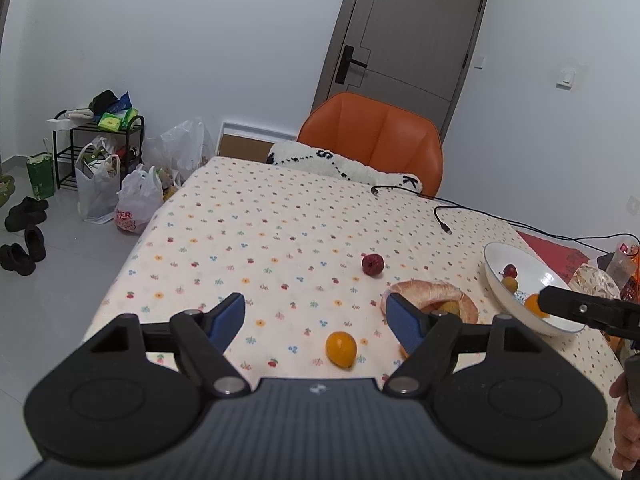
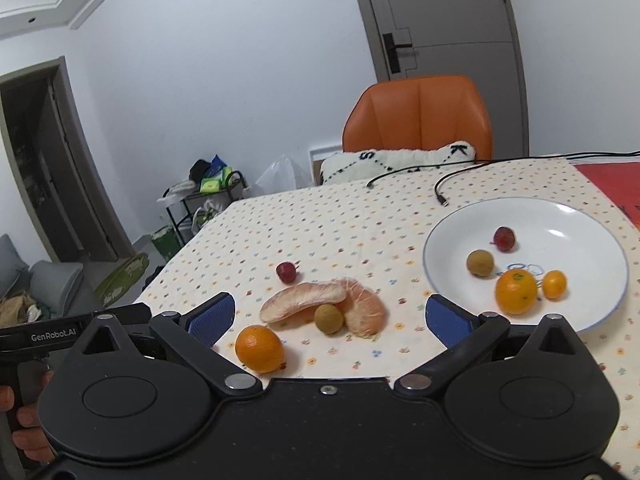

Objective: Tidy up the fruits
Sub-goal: 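Move both open tools back toward the pomelo segment and small orange, then close the left tool on the small orange tangerine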

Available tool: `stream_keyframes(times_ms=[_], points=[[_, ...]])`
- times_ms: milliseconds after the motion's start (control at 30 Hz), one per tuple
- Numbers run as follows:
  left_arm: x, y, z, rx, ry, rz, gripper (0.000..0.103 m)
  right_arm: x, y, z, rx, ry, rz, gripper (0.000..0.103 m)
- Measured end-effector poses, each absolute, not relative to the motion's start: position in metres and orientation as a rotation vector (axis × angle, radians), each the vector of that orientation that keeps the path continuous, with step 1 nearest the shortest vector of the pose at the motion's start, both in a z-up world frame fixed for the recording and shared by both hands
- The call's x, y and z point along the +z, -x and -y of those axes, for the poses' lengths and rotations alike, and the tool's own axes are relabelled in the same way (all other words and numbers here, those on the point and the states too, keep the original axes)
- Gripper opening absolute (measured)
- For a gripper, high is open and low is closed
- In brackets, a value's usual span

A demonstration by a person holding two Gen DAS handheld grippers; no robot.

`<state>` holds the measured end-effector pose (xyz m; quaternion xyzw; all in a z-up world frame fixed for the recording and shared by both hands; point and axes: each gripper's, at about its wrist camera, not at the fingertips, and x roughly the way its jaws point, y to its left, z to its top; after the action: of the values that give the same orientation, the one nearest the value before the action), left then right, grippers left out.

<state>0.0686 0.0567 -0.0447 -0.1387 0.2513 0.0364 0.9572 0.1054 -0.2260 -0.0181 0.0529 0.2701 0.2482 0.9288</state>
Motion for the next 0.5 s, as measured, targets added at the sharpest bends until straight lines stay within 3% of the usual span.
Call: stream_keyframes(times_ms=[500], points=[[-0.068,-0.089,-0.052,0.048,0.307,-0.575,0.047,-0.027,-0.124,0.195,0.563,-0.052,-0.587,0.103]])
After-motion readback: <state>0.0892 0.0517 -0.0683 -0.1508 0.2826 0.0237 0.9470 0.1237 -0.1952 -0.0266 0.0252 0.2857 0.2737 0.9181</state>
